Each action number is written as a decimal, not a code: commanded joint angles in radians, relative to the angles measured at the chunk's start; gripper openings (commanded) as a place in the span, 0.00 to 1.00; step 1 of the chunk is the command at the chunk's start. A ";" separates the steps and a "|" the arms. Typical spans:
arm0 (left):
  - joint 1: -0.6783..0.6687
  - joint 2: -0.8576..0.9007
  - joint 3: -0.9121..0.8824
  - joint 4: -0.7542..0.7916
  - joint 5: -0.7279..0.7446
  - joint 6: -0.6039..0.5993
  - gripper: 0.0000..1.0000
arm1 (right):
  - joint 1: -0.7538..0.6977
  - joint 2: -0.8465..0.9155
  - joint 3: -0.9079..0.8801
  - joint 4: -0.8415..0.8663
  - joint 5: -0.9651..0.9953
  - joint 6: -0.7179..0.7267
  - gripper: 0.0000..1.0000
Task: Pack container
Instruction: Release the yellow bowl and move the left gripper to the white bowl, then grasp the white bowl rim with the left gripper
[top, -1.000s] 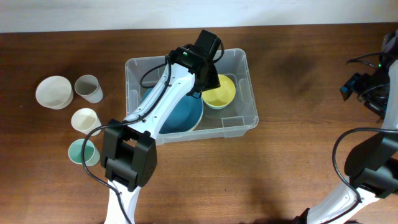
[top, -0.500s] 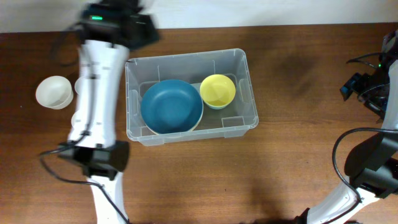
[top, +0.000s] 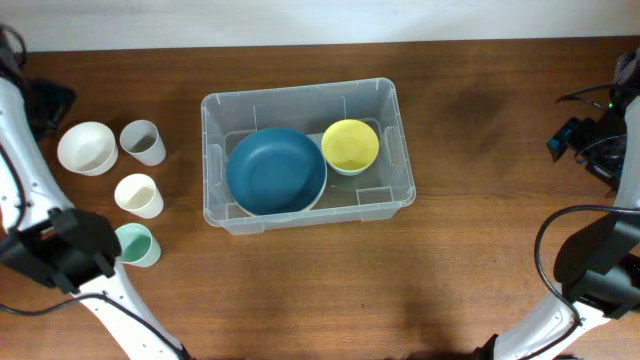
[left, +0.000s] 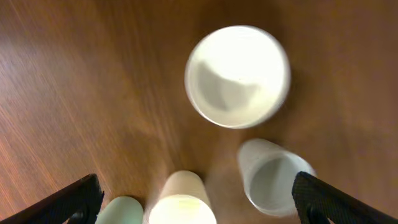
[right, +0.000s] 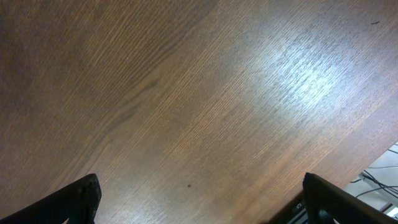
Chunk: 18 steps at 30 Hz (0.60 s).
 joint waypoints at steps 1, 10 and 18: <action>0.042 0.090 -0.026 -0.006 0.052 -0.016 0.99 | -0.002 0.000 -0.003 0.000 0.006 0.008 0.99; 0.048 0.230 -0.026 0.042 0.048 -0.016 0.99 | -0.002 0.000 -0.003 0.000 0.006 0.008 0.99; 0.053 0.312 -0.026 0.065 0.041 -0.016 0.99 | -0.002 0.000 -0.003 0.000 0.006 0.008 0.99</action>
